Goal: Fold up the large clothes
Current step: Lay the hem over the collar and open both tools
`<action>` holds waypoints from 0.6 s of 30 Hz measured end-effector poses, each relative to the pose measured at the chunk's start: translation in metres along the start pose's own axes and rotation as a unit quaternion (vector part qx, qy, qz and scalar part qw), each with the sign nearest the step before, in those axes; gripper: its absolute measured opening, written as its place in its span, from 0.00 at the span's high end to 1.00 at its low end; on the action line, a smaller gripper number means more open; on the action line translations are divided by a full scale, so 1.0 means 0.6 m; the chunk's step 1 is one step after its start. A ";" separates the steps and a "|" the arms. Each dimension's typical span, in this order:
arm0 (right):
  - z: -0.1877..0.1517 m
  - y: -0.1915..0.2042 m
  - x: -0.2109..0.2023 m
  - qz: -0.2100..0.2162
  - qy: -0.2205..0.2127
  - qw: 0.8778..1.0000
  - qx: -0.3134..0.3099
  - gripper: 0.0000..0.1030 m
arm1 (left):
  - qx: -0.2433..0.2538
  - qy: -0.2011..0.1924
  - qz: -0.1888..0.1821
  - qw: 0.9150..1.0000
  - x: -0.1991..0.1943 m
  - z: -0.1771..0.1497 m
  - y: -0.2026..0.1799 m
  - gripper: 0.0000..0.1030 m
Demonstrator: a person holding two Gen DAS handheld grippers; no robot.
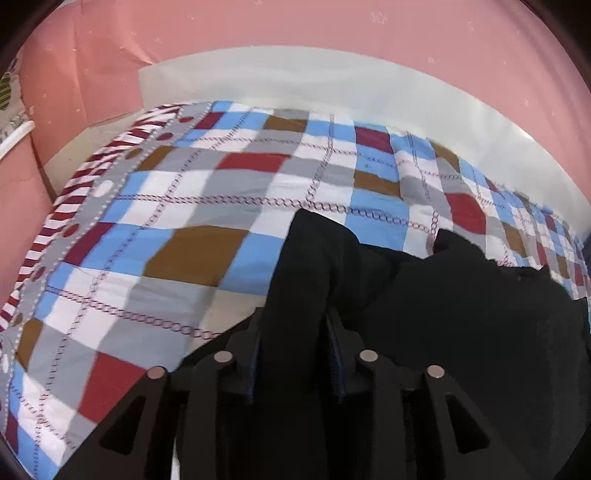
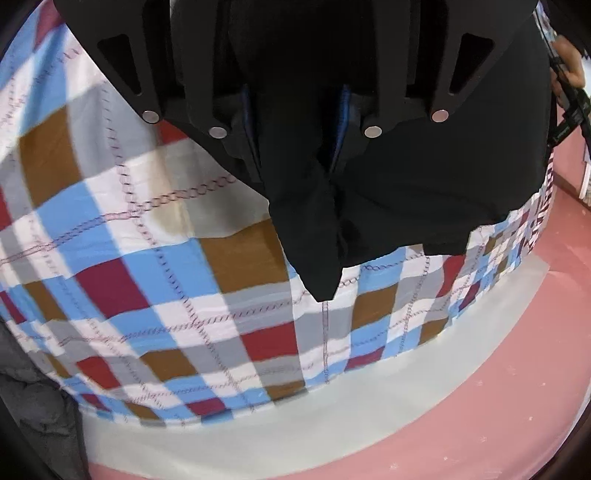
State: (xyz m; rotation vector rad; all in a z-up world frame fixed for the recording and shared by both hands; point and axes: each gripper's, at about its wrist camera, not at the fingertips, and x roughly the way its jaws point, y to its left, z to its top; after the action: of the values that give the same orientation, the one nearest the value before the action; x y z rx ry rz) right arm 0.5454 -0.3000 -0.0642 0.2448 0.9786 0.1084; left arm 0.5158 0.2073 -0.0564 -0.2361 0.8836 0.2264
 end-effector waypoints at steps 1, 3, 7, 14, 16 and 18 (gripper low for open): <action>-0.002 0.002 -0.019 -0.001 -0.006 1.000 -0.007 0.66 | 0.000 -0.004 0.001 1.000 -0.014 0.001 0.006 0.65; -0.010 0.003 -0.055 0.003 -0.019 1.000 -0.014 0.65 | -0.005 -0.015 -0.005 1.000 -0.050 0.000 0.021 0.65; -0.057 -0.001 -0.139 0.028 -0.049 0.998 -0.017 0.61 | -0.002 -0.051 -0.016 0.999 -0.145 -0.030 0.049 0.65; -0.196 -0.003 -0.163 0.026 -0.027 0.998 -0.046 0.61 | 0.014 -0.021 -0.054 0.998 -0.208 -0.180 0.060 0.65; -0.210 -0.016 -0.143 0.016 -0.012 0.999 -0.038 0.61 | 0.000 0.013 -0.043 0.999 -0.177 -0.201 0.068 0.65; -0.207 -0.020 -0.144 0.006 -0.011 0.999 -0.036 0.61 | -0.009 0.013 -0.037 0.999 -0.172 -0.203 0.074 0.62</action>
State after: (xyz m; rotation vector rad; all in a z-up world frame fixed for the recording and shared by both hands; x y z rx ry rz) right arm 0.3939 -0.3097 -0.0637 0.1861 0.9489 0.1510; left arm 0.3502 0.2033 -0.0552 -0.2874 0.8971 0.1630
